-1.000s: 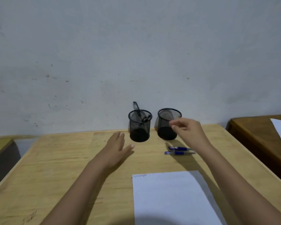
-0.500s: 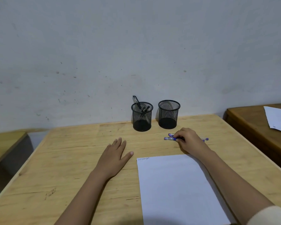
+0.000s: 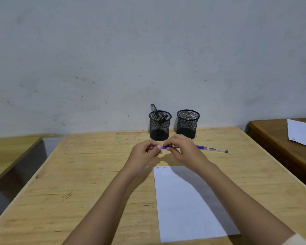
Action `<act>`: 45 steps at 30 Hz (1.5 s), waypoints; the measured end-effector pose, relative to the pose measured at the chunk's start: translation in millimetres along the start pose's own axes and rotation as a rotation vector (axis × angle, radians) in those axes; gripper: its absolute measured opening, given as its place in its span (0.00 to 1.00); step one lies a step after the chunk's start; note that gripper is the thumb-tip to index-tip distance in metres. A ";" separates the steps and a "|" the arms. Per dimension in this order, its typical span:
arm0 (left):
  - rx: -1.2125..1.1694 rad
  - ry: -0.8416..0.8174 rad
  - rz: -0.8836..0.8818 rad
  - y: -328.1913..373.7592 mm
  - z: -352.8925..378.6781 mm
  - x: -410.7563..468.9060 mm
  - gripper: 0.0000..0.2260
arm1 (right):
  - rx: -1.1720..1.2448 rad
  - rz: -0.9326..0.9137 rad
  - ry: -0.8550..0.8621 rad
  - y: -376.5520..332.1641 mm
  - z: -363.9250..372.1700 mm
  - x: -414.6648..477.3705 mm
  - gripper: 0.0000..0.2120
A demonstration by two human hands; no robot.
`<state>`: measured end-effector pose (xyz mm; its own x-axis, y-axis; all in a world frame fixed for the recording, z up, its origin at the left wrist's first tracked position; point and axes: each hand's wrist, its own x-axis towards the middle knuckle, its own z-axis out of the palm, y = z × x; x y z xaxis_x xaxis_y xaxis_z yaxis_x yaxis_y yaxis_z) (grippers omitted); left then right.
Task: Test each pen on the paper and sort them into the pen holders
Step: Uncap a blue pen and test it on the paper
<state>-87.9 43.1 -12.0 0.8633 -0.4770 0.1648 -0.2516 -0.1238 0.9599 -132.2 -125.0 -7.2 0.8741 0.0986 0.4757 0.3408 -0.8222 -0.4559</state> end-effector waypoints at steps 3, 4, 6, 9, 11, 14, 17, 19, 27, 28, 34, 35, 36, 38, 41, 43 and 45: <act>-0.093 0.047 0.023 5.4 -10.5 -4.7 0.04 | 0.085 -0.059 0.035 -5.5 -4.3 -0.6 0.06; -0.112 0.059 0.025 6.1 -14.6 -6.0 0.05 | 0.109 -0.058 0.042 -6.1 -7.3 -0.4 0.06; -0.153 0.083 0.027 8.0 -23.7 -9.2 0.06 | 0.162 -0.018 0.042 -7.2 -15.6 0.2 0.06; -0.179 0.097 0.037 10.7 -33.8 -14.8 0.07 | 0.390 0.118 0.000 -8.5 -27.4 -3.7 0.06; -0.190 0.098 0.045 12.7 -37.7 -18.9 0.06 | 0.621 0.218 0.014 -9.4 -29.9 -8.0 0.06; -0.225 0.097 0.062 15.3 -37.8 -23.2 0.05 | 0.991 0.347 0.137 -15.8 -19.6 -12.7 0.07; -0.202 0.084 0.059 18.0 -31.7 -23.5 0.06 | 1.238 0.416 0.164 -31.1 3.7 -13.6 0.07; -0.191 0.073 0.055 18.8 -27.3 -23.8 0.07 | 1.227 0.405 0.148 -38.1 14.9 -11.4 0.05; -0.196 0.064 0.021 14.0 -31.4 -25.7 0.07 | 1.078 0.339 0.134 -32.4 16.1 -2.7 0.05; -0.204 0.066 0.009 12.9 -31.5 -26.2 0.07 | 1.067 0.328 0.129 -32.5 17.2 -2.6 0.05; -0.185 0.086 -0.007 11.0 -32.1 -24.5 0.07 | 1.071 0.333 0.150 -30.6 21.5 -0.1 0.05; -0.178 0.091 -0.008 11.0 -31.4 -23.9 0.07 | 1.085 0.346 0.161 -30.2 22.6 0.2 0.05; -0.174 0.098 -0.005 10.3 -31.7 -23.2 0.07 | 1.108 0.363 0.170 -29.9 22.1 0.0 0.05; -0.163 0.117 0.003 8.9 -32.6 -22.7 0.07 | 1.174 0.394 0.183 -29.2 23.7 -0.8 0.05; -0.112 0.126 0.002 7.8 -25.1 -20.6 0.08 | 1.197 0.446 0.162 -30.3 30.5 1.0 0.04; -0.073 0.164 0.005 5.4 -27.7 -22.3 0.07 | 1.185 0.486 0.177 -26.6 30.1 0.0 0.04; -0.114 0.374 -0.021 -2.0 -60.5 -24.8 0.07 | 1.331 0.623 0.422 -1.3 10.5 -6.3 0.09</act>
<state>-82.4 107.8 -4.2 0.9729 -0.1225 0.1960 -0.2001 -0.0225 0.9795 -134.5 -118.6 -17.5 0.9107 -0.4122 0.0265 0.2228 0.4362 -0.8718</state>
